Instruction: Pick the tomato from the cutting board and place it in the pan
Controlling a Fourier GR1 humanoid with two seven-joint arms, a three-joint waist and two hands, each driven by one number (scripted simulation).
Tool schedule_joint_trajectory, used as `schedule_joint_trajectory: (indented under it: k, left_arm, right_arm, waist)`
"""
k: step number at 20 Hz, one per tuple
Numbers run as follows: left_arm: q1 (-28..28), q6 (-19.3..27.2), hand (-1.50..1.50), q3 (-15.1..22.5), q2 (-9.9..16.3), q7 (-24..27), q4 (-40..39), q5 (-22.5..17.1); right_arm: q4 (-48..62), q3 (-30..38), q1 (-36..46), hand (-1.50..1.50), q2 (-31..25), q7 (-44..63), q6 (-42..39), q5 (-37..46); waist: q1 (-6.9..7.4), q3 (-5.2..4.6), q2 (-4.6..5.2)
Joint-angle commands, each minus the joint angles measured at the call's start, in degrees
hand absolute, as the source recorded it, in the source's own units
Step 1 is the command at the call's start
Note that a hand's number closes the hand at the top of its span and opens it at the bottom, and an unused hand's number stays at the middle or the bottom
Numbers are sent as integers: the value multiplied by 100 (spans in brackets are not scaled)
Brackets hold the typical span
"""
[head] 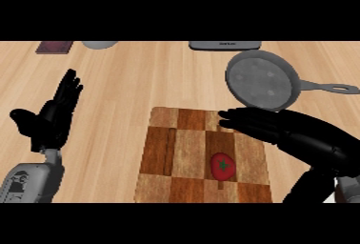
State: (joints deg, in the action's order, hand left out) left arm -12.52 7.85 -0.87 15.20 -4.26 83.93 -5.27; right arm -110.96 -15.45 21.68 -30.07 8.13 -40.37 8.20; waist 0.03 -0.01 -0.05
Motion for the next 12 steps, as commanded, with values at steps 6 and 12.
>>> schedule_joint_trajectory:
  k: [6,12]
  left_arm:
    - [2,-191,0,-231,6,-82,160,29]
    - [-7,-373,0,-304,-97,134,-113,67]
  right_arm:
    - [228,-72,-378,-150,366,-19,-45,1144]
    - [1251,-129,-107,-150,520,-993,-217,1705]
  waist:
    - [5,1,3]
    - [10,1,8]
